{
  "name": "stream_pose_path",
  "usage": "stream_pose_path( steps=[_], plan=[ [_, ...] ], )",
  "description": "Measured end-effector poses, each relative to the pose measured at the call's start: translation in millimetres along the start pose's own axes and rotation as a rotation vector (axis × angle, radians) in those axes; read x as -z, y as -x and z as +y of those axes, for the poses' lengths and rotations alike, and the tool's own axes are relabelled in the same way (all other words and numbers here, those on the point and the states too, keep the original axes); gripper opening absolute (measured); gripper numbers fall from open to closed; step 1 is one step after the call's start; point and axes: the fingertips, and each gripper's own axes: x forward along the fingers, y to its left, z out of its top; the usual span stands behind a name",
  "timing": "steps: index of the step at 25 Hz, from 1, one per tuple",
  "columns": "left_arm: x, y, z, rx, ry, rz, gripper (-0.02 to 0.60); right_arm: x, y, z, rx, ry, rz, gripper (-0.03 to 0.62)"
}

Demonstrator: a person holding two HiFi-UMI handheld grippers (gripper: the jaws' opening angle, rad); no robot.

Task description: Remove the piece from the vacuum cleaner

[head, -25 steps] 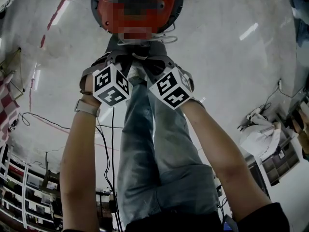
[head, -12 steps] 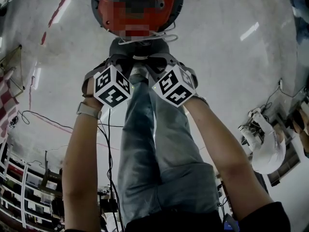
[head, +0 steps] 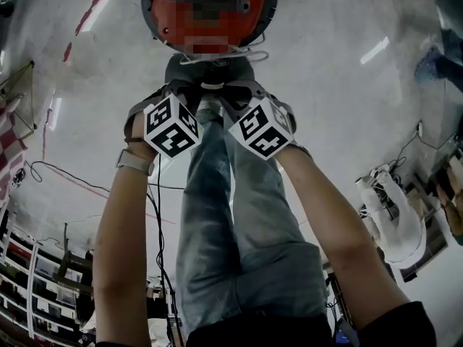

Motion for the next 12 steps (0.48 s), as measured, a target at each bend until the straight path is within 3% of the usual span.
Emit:
stream_pose_path(
  steps=[12],
  plan=[
    [8.2,-0.5,2.8,-0.014,-0.036,0.014,0.041,2.4,-7.3,10.9,-0.015,-0.056,-0.007,0.072]
  ],
)
